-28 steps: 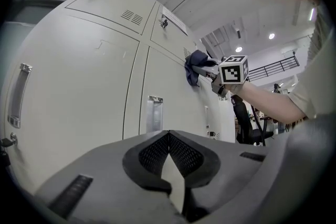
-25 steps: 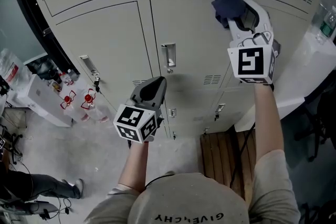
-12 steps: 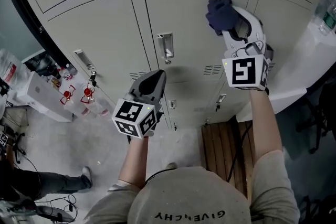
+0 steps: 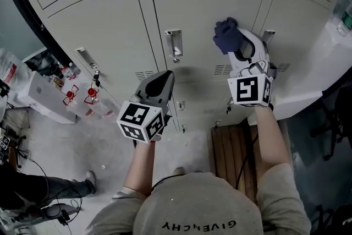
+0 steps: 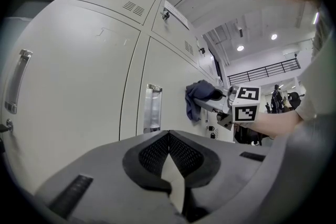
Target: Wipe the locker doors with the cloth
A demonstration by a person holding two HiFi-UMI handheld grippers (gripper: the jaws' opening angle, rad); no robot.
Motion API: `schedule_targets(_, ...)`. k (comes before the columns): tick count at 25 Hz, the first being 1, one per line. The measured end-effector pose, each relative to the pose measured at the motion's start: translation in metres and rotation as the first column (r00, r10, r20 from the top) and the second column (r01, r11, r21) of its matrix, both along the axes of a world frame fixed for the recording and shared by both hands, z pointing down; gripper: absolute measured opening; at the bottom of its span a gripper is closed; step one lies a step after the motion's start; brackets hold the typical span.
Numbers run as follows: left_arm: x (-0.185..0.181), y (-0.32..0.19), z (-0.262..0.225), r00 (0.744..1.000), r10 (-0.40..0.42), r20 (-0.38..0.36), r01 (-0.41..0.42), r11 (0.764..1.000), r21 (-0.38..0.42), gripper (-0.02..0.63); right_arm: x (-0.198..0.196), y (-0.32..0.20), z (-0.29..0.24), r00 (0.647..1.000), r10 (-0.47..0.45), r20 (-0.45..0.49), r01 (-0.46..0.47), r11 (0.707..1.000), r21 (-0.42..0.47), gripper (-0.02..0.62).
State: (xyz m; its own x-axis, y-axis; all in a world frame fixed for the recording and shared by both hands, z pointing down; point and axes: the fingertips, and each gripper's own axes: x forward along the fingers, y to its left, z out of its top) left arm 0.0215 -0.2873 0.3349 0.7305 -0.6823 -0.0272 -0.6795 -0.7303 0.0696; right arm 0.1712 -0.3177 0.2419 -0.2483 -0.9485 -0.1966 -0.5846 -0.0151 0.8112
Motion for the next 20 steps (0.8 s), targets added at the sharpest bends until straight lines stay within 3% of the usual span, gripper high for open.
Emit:
schedule_targets(9, 0.0, -0.001, 0.011, 1.0, -0.011, 0.004, 0.011, 1.0, -0.022, -0.002, 0.002, -0.004, 0.068, 1.0, -0.004, 0.027, 0.007, 0.993, -0.115, 0.107)
schedule_targets(20, 0.009, -0.005, 0.037, 1.0, -0.012, 0.005, 0.012, 0.998, -0.064, -0.002, 0.008, -0.008, 0.145, 0.996, 0.014, 0.089, 0.01, 0.964, -0.265, 0.112)
